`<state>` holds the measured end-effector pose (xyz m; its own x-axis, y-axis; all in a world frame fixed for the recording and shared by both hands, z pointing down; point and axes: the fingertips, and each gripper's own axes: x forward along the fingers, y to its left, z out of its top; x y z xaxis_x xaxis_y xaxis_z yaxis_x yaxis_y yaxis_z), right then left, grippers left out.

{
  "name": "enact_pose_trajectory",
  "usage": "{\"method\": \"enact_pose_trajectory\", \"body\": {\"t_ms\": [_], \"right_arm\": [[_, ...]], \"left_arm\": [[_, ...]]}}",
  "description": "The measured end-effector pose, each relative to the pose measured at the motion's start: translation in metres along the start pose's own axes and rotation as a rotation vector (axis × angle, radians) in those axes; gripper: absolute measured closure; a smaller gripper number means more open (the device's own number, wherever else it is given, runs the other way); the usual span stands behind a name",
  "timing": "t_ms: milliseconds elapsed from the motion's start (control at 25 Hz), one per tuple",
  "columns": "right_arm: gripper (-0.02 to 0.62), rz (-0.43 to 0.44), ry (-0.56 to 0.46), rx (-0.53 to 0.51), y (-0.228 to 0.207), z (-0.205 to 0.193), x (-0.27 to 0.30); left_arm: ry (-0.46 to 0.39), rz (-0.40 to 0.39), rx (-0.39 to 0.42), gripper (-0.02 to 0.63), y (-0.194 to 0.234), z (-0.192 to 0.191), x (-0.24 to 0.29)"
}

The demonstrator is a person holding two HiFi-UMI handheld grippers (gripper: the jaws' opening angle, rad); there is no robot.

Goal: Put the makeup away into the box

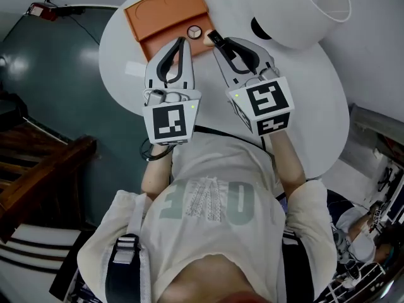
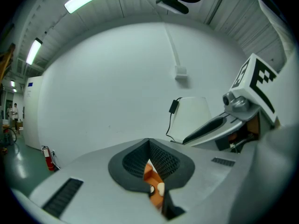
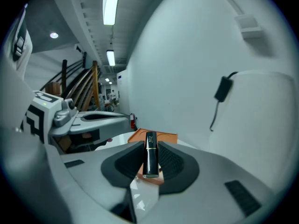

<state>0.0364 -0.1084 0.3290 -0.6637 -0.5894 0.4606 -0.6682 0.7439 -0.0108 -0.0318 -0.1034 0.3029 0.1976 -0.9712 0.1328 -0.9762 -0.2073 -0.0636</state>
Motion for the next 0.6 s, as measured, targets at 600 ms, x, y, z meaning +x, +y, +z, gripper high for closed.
{"method": "enact_pose_trajectory", "body": {"t_ms": [600], "right_arm": [[0.499, 0.475, 0.555, -0.480, 0.081, -0.101, 0.191]], "left_arm": [[0.080, 0.328, -0.139, 0.598, 0.114, -0.080, -0.074]]}}
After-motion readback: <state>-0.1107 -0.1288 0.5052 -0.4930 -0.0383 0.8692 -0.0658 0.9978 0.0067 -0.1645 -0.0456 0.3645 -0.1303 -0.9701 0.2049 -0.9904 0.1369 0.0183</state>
